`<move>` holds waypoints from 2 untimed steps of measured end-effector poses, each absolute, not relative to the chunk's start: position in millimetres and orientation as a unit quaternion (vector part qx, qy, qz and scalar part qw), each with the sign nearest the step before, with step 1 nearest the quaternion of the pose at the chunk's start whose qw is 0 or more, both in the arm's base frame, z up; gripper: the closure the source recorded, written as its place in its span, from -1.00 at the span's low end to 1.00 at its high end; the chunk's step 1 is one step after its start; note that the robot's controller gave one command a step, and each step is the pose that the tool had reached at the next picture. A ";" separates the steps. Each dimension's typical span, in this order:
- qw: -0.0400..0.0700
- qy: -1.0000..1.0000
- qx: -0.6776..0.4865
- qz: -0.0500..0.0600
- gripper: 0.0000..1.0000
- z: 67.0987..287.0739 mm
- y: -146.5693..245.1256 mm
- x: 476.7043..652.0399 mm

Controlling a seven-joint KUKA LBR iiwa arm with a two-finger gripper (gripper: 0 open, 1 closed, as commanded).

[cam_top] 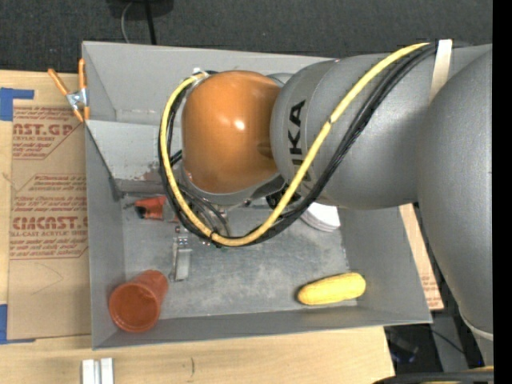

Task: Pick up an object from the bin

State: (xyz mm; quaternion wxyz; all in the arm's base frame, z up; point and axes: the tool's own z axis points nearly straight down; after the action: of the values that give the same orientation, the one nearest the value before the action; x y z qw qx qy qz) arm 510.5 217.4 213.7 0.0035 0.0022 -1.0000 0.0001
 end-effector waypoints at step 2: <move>-0.003 -0.999 0.038 -0.001 -1.00 191.4 221.4 512.3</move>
Offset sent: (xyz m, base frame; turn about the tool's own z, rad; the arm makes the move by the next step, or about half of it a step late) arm -0.0072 0.0256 -0.1330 -0.3489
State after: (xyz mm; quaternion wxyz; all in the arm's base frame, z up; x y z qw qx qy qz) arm 512.3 221.4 191.4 -0.0027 0.0380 -0.9993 -0.0011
